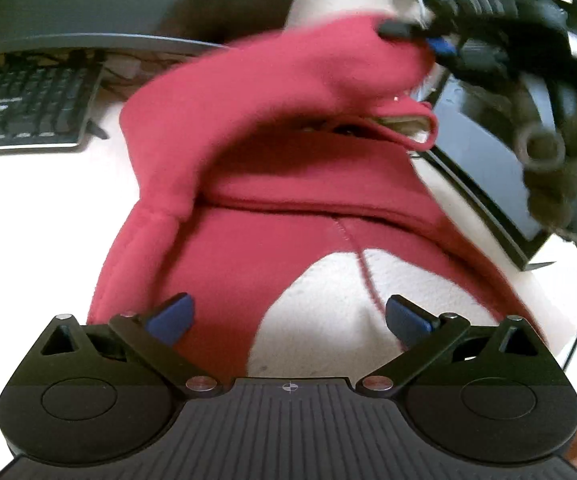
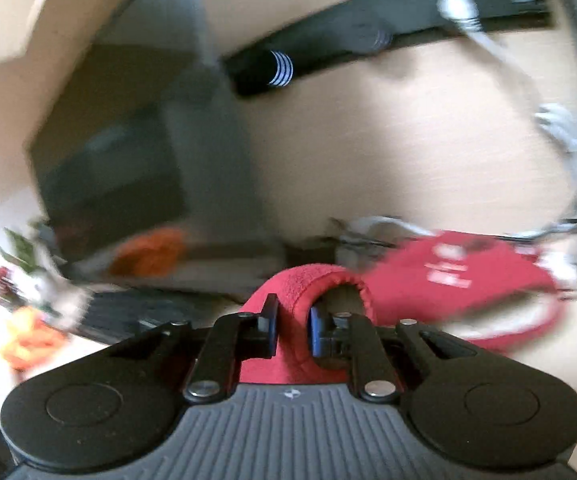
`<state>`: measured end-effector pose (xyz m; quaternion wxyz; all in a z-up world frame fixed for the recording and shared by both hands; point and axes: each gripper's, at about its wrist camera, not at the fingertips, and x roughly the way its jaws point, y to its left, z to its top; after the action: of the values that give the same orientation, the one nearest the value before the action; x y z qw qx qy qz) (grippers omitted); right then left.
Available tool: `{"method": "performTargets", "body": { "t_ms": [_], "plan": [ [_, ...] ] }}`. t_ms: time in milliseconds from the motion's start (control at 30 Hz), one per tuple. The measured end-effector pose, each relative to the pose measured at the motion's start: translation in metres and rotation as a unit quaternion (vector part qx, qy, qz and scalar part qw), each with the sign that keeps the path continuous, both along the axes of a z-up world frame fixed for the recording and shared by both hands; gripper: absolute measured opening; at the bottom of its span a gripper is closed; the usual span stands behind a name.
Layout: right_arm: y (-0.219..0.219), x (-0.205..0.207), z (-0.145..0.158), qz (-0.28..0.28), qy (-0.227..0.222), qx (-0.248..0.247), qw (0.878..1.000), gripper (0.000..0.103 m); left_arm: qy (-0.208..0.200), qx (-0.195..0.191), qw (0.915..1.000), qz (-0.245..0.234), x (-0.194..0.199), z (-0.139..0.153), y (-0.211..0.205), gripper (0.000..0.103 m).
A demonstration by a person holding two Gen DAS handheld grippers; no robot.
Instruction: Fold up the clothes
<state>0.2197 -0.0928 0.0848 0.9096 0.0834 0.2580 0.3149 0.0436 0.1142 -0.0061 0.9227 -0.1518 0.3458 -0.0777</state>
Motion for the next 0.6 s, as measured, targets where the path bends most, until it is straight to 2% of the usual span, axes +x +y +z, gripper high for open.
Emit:
{"method": "performTargets", "body": {
  "t_ms": [100, 300, 367, 500, 600],
  "plan": [
    [-0.015, -0.001, -0.030, -0.033, 0.023, -0.044, 0.998, 0.015, -0.016, -0.010, 0.9994, -0.028, 0.006, 0.014, 0.001, 0.103],
    [-0.024, 0.001, -0.086, -0.060, 0.072, -0.093, 0.991, 0.015, -0.045, 0.029, 0.9973, -0.050, 0.037, 0.036, -0.002, 0.103],
    [-0.020, 0.002, -0.082, -0.059, 0.069, -0.095, 0.991, 0.015, -0.047, 0.038, 0.9968, -0.052, 0.050, 0.040, 0.000, 0.103],
    [-0.022, 0.009, -0.068, -0.067, 0.032, -0.111, 0.991, 0.015, -0.018, 0.026, 0.9985, -0.044, 0.085, 0.025, 0.008, 0.103],
    [-0.019, 0.024, -0.070, -0.071, 0.056, -0.128, 0.988, 0.021, -0.013, 0.027, 0.9976, -0.062, 0.106, 0.016, 0.005, 0.103]
  ]
}}
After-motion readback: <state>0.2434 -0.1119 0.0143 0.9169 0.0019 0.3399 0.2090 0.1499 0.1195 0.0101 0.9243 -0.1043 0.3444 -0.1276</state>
